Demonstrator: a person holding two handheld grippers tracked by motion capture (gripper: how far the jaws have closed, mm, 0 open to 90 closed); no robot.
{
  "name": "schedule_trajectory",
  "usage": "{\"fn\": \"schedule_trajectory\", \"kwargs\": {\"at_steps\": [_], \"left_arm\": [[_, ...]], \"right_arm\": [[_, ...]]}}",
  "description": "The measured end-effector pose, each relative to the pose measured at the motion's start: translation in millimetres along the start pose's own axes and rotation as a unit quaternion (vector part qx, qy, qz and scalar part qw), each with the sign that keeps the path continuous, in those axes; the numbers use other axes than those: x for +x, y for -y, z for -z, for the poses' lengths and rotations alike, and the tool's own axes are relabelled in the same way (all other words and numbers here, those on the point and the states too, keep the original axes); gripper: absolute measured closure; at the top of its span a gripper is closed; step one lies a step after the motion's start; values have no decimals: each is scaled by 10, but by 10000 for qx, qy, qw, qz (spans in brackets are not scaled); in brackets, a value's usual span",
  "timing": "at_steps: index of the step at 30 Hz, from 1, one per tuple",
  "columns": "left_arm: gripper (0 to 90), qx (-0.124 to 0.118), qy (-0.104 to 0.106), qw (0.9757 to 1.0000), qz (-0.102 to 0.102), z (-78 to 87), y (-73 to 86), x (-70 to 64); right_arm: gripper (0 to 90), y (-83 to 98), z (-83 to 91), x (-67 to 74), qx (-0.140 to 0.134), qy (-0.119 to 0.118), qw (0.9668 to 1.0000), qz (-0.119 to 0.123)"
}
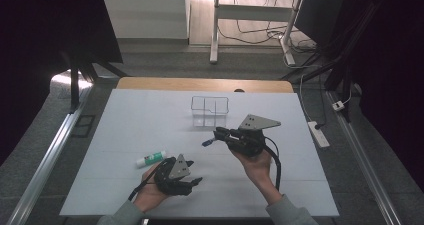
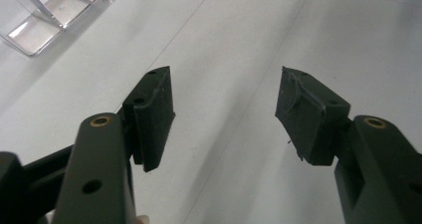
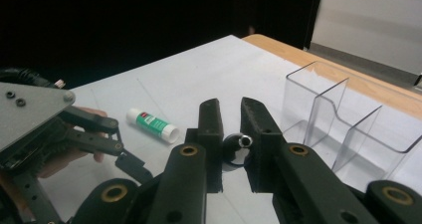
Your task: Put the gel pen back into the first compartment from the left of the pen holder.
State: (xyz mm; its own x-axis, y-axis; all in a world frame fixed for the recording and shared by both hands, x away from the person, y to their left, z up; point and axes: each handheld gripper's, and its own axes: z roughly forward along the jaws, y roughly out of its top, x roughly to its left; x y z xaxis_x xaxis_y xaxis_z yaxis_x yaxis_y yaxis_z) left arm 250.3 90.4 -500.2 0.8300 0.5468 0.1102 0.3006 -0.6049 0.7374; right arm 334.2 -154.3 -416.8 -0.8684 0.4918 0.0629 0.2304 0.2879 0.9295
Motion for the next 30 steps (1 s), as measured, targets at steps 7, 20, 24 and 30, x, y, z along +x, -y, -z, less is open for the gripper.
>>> {"fn": "schedule_trajectory", "kwargs": {"at_steps": [7,20,24,30], "left_arm": [[390,-12,-13,10000,31,15,9,18],[390,-67,-49,9999,132,62,52,63],[390,-83,-66,9998,160,82,67,77],[390,-105,-84,9997,204,108,89,98]], "right_arm": [[793,-96,-5,-85,-165,53,9998,-55],[793,-274,-48,-270,-171,234,9995,-144],[793,-328,-70,-319,-154,271,9993,-183],[793,-407,-142,-377,-140,311,9992,-230]]}}
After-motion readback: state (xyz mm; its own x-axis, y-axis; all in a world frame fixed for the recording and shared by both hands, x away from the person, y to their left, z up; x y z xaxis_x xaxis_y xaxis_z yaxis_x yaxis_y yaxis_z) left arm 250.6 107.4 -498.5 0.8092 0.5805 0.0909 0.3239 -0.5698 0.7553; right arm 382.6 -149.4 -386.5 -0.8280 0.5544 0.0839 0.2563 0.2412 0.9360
